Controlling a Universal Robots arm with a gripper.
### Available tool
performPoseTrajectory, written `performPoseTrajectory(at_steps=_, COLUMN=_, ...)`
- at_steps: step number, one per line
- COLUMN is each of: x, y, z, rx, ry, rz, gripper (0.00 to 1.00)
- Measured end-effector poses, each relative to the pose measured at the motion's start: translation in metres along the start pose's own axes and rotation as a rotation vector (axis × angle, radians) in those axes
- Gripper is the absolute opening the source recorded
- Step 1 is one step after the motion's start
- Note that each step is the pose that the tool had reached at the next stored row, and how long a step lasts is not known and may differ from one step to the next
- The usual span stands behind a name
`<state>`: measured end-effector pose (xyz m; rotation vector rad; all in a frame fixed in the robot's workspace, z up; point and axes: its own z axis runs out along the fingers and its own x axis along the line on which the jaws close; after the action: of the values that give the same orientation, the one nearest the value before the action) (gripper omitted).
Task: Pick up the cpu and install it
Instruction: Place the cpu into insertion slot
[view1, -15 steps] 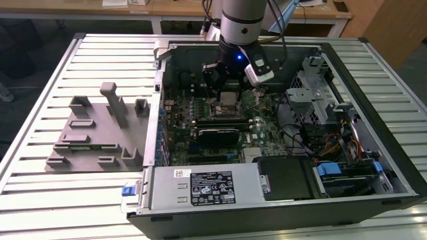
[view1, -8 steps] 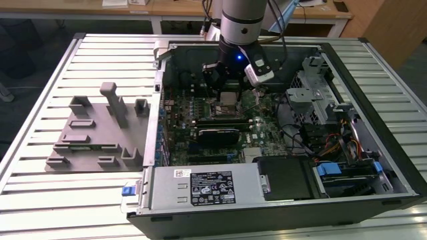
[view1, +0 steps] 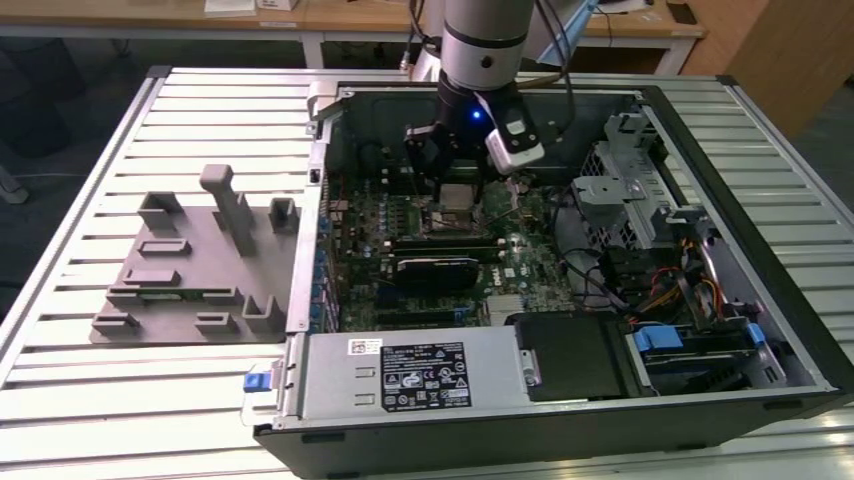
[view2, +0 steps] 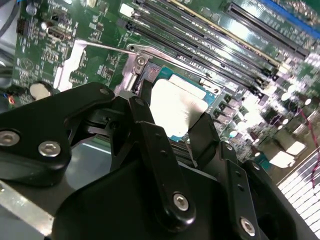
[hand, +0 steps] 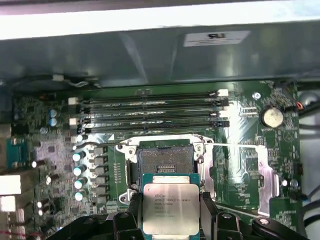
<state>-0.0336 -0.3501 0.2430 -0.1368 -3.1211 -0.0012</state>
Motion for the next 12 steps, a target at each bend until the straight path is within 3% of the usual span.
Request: performPoseTrajectory(at_steps=12, x=0.0, y=0.0, z=0.001, rx=-0.0038, ry=-0.0001, rz=0.218, gripper=0.54)
